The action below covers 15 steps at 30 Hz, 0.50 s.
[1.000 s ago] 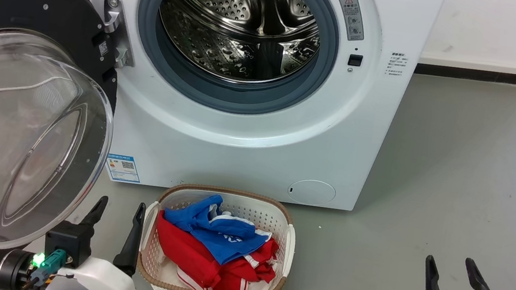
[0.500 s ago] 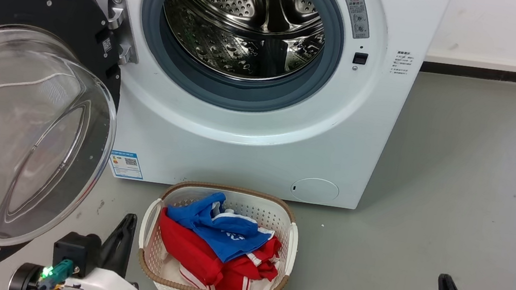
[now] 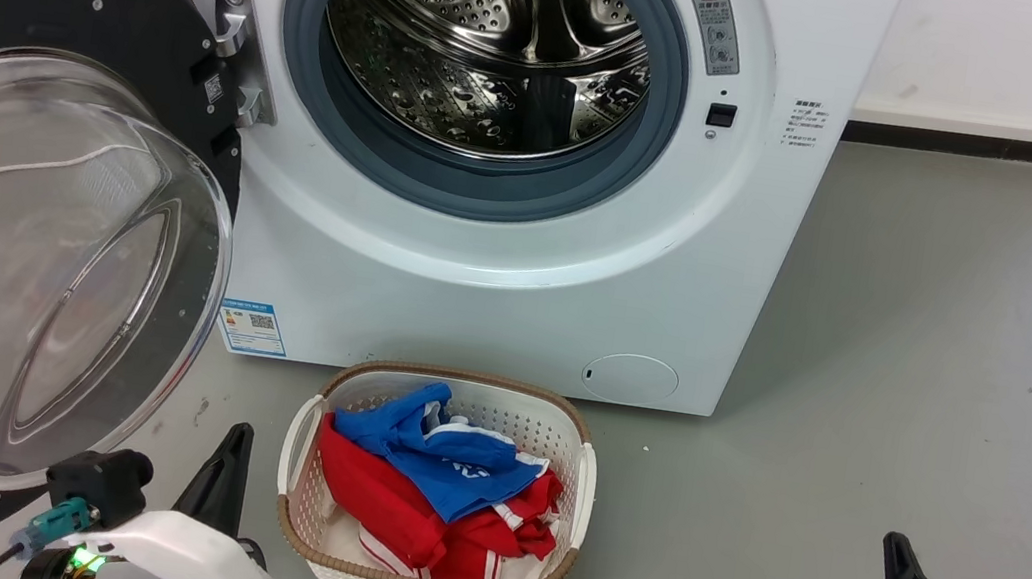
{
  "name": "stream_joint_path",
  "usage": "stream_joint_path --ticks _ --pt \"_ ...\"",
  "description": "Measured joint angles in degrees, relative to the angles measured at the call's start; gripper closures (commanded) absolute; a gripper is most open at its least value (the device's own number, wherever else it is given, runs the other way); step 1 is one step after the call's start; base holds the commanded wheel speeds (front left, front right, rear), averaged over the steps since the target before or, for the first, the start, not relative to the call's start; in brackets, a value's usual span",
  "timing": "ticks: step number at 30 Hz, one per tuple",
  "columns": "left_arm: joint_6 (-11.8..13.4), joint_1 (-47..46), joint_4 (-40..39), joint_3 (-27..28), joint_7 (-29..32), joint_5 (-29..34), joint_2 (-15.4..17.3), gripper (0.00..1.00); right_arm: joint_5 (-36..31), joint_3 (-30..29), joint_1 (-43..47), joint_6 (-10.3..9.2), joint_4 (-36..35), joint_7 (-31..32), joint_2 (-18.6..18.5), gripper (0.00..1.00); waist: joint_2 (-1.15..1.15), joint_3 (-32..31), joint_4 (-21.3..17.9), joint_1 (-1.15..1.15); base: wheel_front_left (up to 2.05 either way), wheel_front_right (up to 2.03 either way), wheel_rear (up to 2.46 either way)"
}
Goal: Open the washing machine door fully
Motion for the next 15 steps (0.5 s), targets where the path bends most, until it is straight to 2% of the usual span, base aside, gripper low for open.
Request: stream_joint_path --ticks 15 --pt "-2.0 -0.81 0.31 3.47 2.64 -12.16 -1.89 1.0 14.21 -0.55 -2.29 0.0 1.72 1.86 -0.01 1.0 0.0 0.16 -0.01 0.0 0.0 0.0 0.0"
